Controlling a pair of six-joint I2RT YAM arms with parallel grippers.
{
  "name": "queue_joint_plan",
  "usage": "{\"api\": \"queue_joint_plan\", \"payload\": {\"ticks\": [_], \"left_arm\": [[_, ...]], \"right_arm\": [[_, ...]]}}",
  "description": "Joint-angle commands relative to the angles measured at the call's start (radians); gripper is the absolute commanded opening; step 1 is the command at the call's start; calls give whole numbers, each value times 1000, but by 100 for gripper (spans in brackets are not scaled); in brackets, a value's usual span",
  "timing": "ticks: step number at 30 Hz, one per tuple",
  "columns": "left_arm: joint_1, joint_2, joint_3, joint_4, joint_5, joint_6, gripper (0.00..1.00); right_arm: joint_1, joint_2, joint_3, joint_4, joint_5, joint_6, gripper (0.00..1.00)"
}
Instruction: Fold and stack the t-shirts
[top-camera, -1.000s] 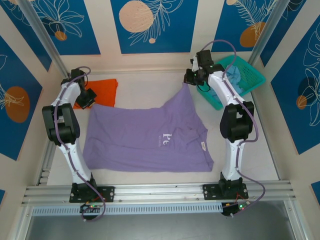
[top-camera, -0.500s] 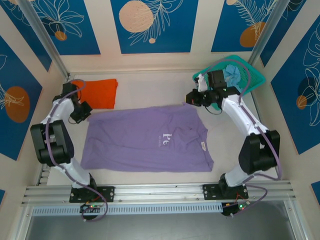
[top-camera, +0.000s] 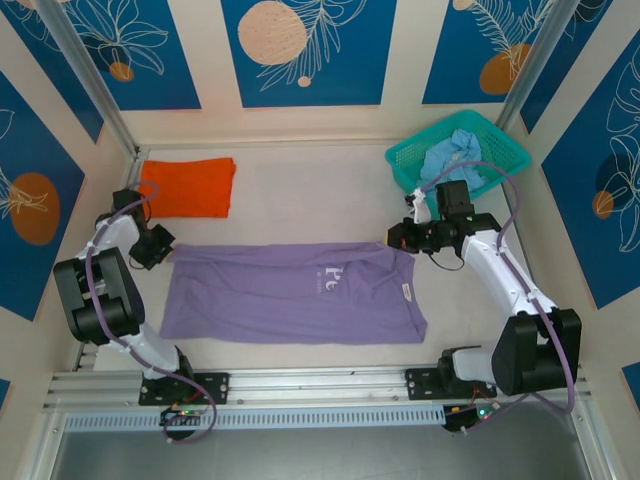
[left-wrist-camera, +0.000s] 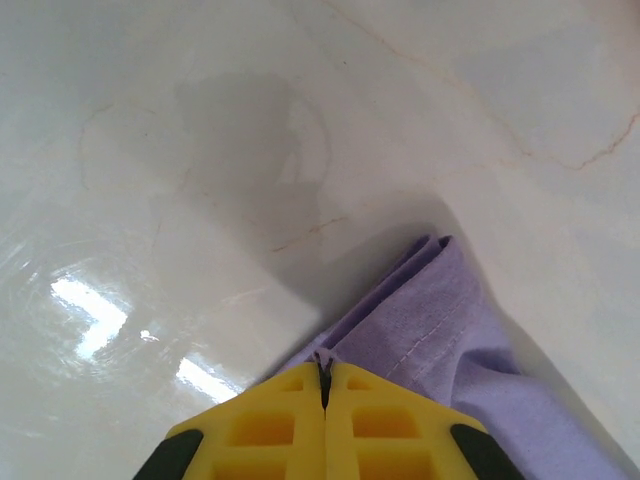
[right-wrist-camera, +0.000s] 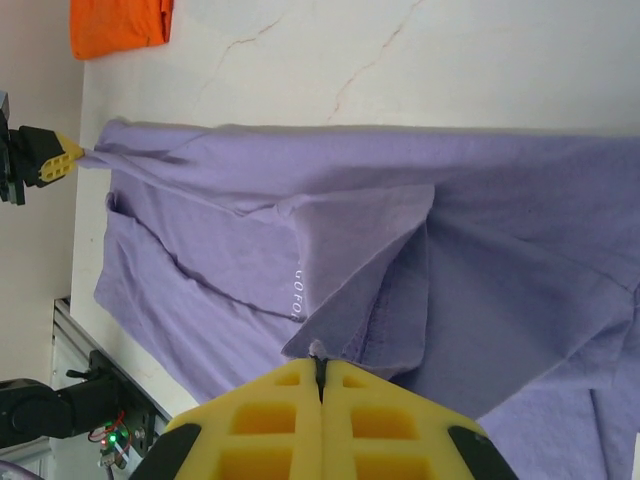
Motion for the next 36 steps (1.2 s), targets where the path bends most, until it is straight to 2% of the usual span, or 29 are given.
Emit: {"api": "queue_joint_plan", "payload": {"ticks": [1,8,9,11,12,14,16,18,21,23,26,29,31,33,36], "left_arm": [[11,-43,-16,-27,29,8,7],[10,-90,-63,-58,43,-10,9],[11,-107,-69,-65,29,-17,12],[10,-147,-78,-90,-28,-45,28],[11,-164,-76,-109,-73,-63,30],[13,-189,-45,-204,-229,-139,30],[20,-194,-13,-269,-309,-210,46],[25,-195,5,-258,-283,-229,48],[18,-167,33,-182,-125,-206,48],[-23,-137,68,-133,-34,-162,45],[-151,-66,178,-158,-45,-53,38],[-255,20,260,-194,-50,21,36],[-283,70,272,-193,-48,34,31],[-287,114,267,-185,-50,33,24],[-288,188,270,-191,-78,38,19]], "right_arm": [[-14,-35,-38,-17,-38,-16,0],[-33,-153,-151,10,-96,56,0],[-33,-167,-164,10,-93,65,0],[-27,-195,-181,24,-94,86,2],[-28,-200,-178,22,-90,99,4],[-32,-232,-186,22,-47,152,14],[-49,-312,-234,55,11,225,29],[-63,-379,-267,47,78,291,38],[-83,-437,-302,40,122,345,47],[-91,-438,-315,59,153,351,51],[-93,-313,-264,84,163,346,55],[-70,-102,-167,93,117,327,43],[-16,57,-79,66,156,293,38],[31,201,13,23,192,253,30],[79,398,139,-29,259,228,23]]}}
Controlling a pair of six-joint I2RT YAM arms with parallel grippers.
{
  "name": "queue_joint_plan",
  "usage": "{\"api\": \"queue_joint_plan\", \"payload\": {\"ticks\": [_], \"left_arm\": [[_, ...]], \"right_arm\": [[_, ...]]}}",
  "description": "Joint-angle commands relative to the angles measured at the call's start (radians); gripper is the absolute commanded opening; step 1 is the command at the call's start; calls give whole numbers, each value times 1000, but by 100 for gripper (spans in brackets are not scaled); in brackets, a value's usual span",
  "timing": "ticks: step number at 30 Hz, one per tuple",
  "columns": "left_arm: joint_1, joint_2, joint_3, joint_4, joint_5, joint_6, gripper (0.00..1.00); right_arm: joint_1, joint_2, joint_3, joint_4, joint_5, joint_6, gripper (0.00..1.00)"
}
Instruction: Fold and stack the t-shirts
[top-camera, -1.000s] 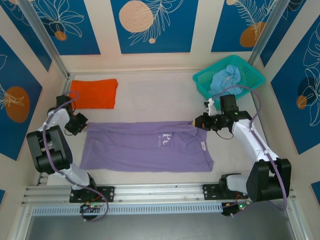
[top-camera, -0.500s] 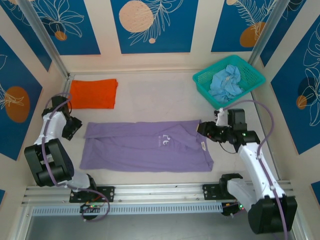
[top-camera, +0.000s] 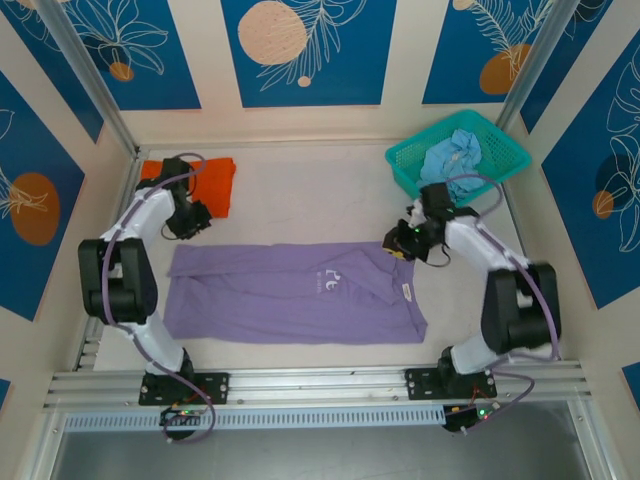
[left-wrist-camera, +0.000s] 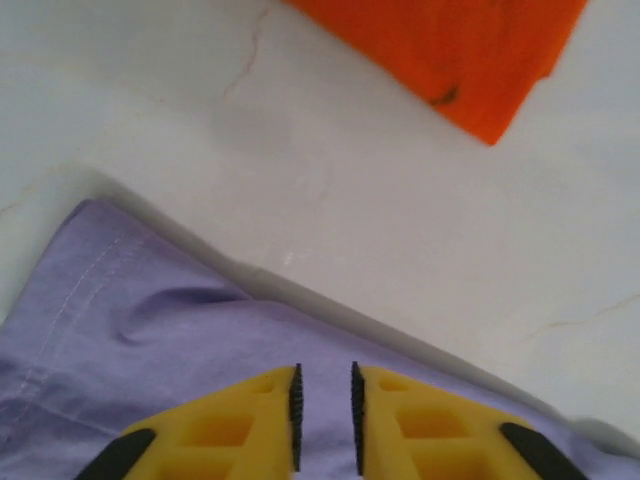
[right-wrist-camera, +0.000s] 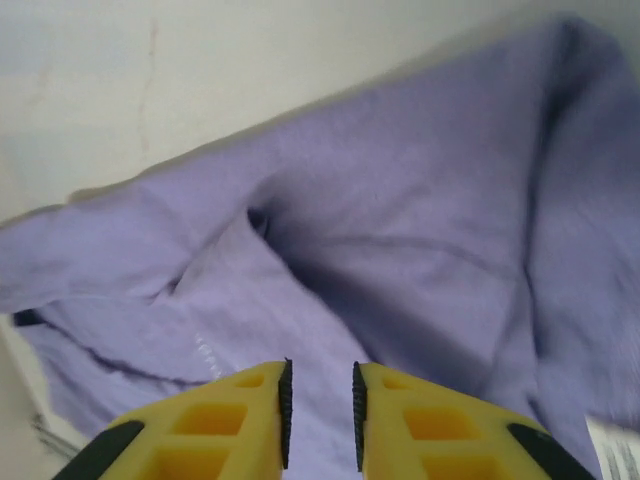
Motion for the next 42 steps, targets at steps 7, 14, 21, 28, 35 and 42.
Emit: {"api": "queue_joint_plan", "payload": {"ticks": [7,14,21,28,35,42], "left_arm": [[28,201,11,-55,-122,11,15],[103,230,12,-64,-241,-97,17],[135,256,111,-39,-118,-71,26],[91,193,336,-172,-36,-116,54],[-158,110,342,-173,38,-156,56],[-417,248,366,-84,250,-97,55]], "right_arm": [[39,341,259,-131,188,-21,18],[2,441,319,-172,302,-11,19],[-13,446,427,-162,230,-45,33],[11,295,428,-109,119,-35,49],[88,254,365,-86,-66,-92,49],[132,339,343,-99,-83,-141,48]]}}
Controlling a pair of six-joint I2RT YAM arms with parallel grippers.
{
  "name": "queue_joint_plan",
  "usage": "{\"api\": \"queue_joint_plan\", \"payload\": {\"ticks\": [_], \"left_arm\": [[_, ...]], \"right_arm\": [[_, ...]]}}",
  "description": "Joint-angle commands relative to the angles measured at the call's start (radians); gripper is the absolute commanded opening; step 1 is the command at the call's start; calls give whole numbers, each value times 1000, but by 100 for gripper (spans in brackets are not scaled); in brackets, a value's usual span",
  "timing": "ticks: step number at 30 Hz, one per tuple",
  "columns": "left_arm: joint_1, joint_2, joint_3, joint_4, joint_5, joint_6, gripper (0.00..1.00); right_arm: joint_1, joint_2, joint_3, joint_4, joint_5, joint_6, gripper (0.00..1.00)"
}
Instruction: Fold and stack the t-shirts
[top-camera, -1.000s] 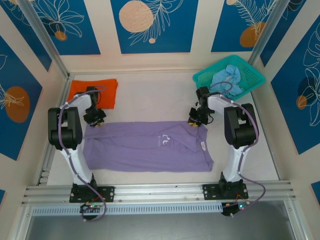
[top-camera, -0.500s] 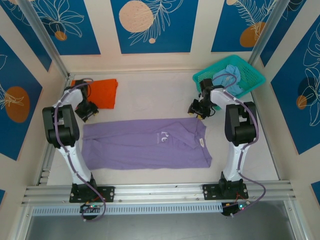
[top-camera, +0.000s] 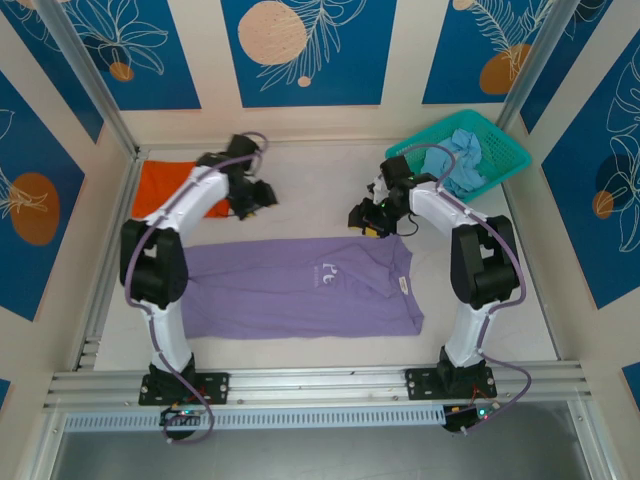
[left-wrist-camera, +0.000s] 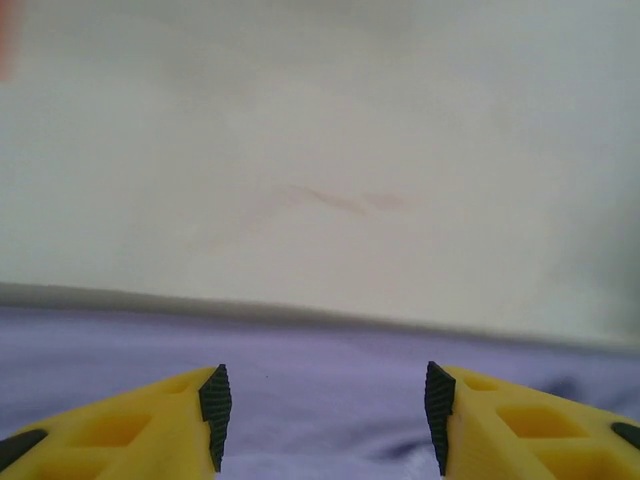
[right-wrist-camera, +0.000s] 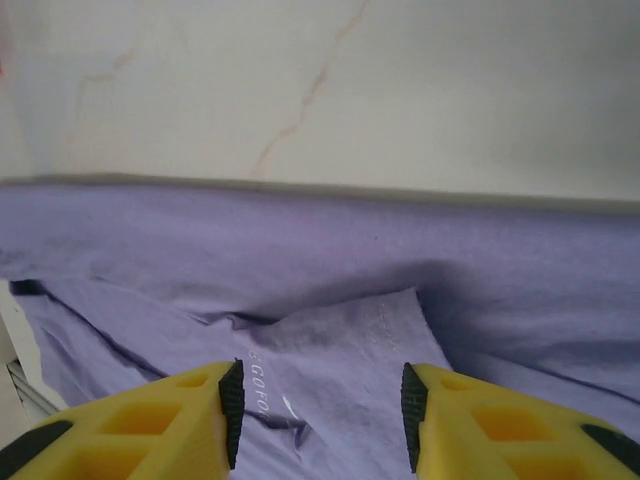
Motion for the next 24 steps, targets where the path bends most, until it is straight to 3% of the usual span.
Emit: {"api": "queue_joint_plan", "payload": {"ticks": [1,8,18,24], "left_arm": [[-62,91,12,5,127,16,54],[-104,207,29,19,180,7,53],[-112,296,46,-21,133,41,52],[-112,313,65,-33,133,49,52]], "right_arm": [[9,50,-5,-33,-17,-63,48],[23,71,-17,-15,66,-85,48],[68,115,-6,-24,30,-98,41],[71,88,-19,-27,23,-100,25]]}}
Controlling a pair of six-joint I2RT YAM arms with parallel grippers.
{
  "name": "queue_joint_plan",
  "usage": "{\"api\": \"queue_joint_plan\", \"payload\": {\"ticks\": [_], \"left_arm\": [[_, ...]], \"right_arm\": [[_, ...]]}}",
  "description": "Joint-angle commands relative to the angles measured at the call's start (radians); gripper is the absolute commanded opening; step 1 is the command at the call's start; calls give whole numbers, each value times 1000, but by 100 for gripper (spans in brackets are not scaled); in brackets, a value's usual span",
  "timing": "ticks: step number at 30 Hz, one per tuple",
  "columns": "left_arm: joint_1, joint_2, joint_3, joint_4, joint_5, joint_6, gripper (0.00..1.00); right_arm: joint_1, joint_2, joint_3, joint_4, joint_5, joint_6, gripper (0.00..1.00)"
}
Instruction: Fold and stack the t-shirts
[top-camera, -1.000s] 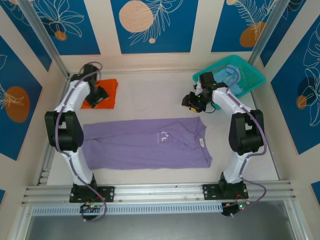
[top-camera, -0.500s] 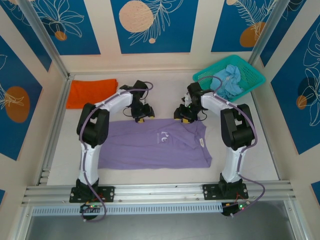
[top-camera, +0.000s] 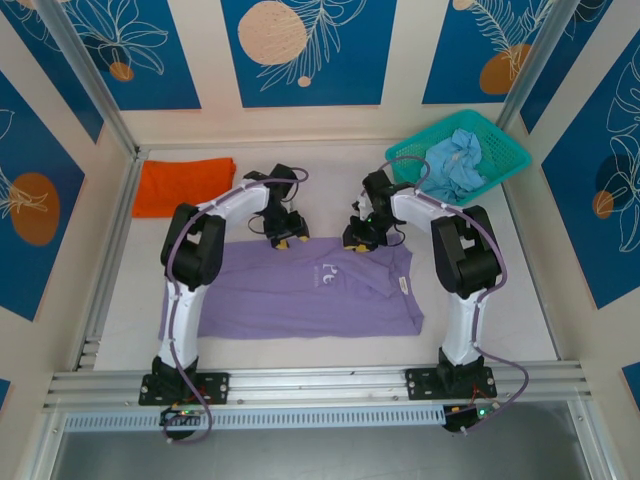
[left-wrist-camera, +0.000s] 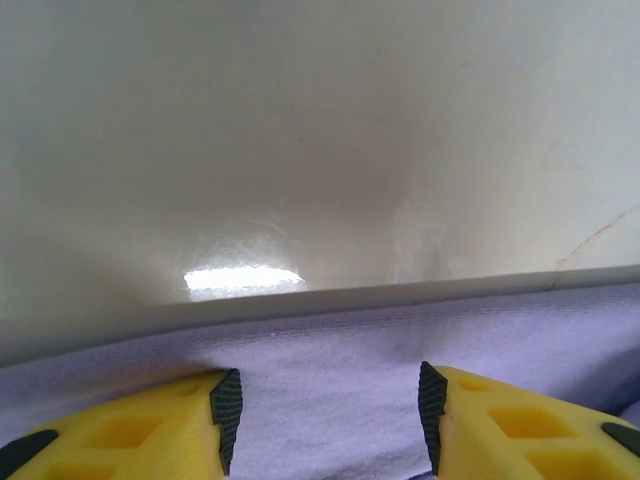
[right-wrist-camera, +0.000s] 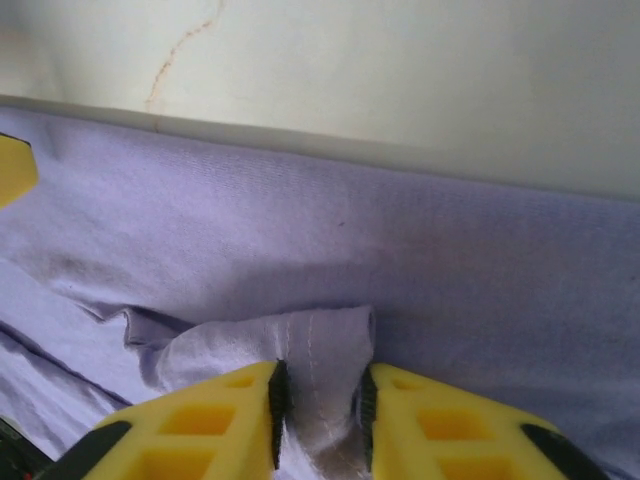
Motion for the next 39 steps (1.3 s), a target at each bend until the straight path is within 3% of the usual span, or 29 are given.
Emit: {"api": "queue_joint_plan", "payload": {"ticks": [1,4,7,14,18,22,27,33,39], "left_arm": [[-6,51,16,-21,-9,26,52],[-6,54,21,-30,-25,31,52],[-6,51,24,-39,-43,33,52],[-6,48,23,-48,-80,36,52],[-4,52,25,-48,-91,49,52],[-5,57,26,-40,-96,72,53],[-3,71,38,-52,-98,93,53],[-3,81,64,-64,-91,114,54],[-3,63,98,-97,-95,138,58]], "right_arm": [[3,-26,-12,-20,-28,-11,21],[11,-57,-20,-34,-24,-8,12],[30,-96,-29,-64,-6,4,10],[112,-172,-55,-173,38,74,10],[180,-179,-87,-210,-2,110,11],[268,-180,-144,-216,-2,123,19],[330,-293,-177,-202,-78,134,43],[184,-442,-246,-103,-110,205,50],[18,-292,-176,-189,47,287,43]]}}
